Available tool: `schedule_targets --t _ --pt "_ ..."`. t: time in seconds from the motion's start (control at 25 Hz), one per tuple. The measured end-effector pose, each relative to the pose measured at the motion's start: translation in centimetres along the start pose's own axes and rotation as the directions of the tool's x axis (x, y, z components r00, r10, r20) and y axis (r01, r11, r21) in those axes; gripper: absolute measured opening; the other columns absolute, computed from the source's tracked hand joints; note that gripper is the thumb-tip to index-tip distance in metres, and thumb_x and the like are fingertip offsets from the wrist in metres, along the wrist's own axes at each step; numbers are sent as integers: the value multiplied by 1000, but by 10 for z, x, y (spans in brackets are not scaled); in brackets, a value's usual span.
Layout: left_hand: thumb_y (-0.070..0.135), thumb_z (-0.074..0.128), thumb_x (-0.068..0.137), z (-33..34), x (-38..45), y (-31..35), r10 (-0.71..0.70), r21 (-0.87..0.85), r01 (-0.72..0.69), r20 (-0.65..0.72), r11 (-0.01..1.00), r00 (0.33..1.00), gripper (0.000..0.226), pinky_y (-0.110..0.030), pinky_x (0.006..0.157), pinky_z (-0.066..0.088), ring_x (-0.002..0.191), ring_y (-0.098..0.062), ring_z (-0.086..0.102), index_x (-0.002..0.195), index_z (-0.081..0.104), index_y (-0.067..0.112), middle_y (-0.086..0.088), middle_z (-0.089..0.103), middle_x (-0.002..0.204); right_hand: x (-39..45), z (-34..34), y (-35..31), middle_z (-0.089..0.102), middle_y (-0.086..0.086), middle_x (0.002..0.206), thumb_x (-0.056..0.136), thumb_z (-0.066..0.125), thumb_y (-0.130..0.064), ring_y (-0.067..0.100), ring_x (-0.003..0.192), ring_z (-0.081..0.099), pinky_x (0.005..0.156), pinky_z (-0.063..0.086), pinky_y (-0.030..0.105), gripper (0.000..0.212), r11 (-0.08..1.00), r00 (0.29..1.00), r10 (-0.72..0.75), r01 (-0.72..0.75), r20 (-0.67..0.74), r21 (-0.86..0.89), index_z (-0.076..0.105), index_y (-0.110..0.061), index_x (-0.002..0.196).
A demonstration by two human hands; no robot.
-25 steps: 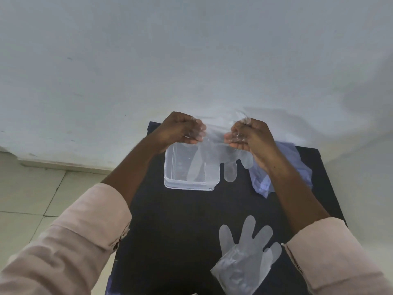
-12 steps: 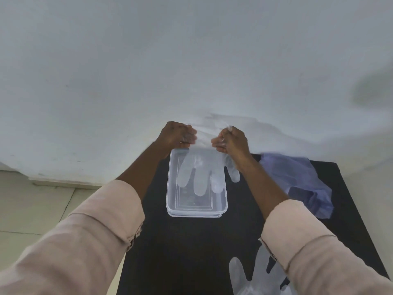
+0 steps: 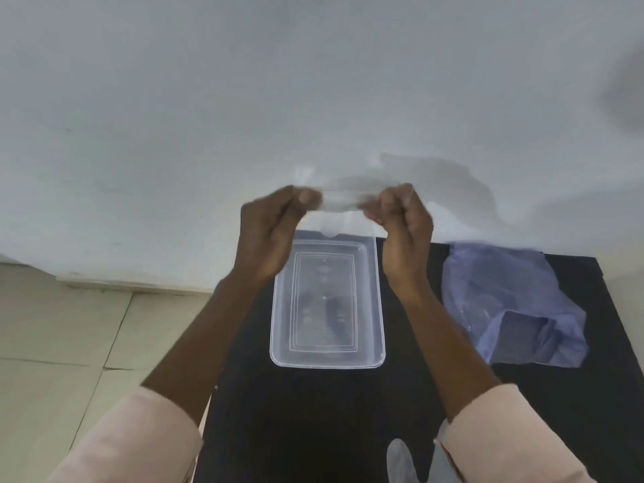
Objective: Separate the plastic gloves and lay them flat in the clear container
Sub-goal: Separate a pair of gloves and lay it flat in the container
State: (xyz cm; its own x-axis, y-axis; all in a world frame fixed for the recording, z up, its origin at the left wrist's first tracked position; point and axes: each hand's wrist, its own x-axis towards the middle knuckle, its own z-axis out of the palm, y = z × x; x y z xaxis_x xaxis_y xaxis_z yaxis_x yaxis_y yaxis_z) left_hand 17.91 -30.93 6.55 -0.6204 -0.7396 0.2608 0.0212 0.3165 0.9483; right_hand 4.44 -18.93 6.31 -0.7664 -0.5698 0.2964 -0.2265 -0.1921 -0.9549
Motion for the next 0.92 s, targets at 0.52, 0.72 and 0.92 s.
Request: schedule_targets --t 0.52,0.72,0.92 --pt "30 43 95 -6 -61 -120 -28 613 -499 647 613 762 37 -46 107 38 121 -25 61 112 71 13 -4 74 115 -66 -42 96 62 -4 131 89 32 -31 27 138 40 111 5 51 40 349 686 305 565 661 -748 60 -28 117" --pt "37 48 93 -6 -65 -120 -86 608 -568 721 555 688 33 -55 114 23 126 -29 57 105 75 22 2 75 111 -65 -57 88 52 -10 143 95 35 -33 25 147 22 111 -3 54 39 360 564 461 587 685 -725 54 -36 129" --pt "52 43 92 -15 -66 -122 -132 537 -678 823 502 553 39 -57 117 11 138 -30 43 109 73 34 3 66 130 -56 -63 83 31 -10 157 96 41 -40 26 150 -3 111 -12 59 38 305 389 574 715 721 -629 50 -41 133"
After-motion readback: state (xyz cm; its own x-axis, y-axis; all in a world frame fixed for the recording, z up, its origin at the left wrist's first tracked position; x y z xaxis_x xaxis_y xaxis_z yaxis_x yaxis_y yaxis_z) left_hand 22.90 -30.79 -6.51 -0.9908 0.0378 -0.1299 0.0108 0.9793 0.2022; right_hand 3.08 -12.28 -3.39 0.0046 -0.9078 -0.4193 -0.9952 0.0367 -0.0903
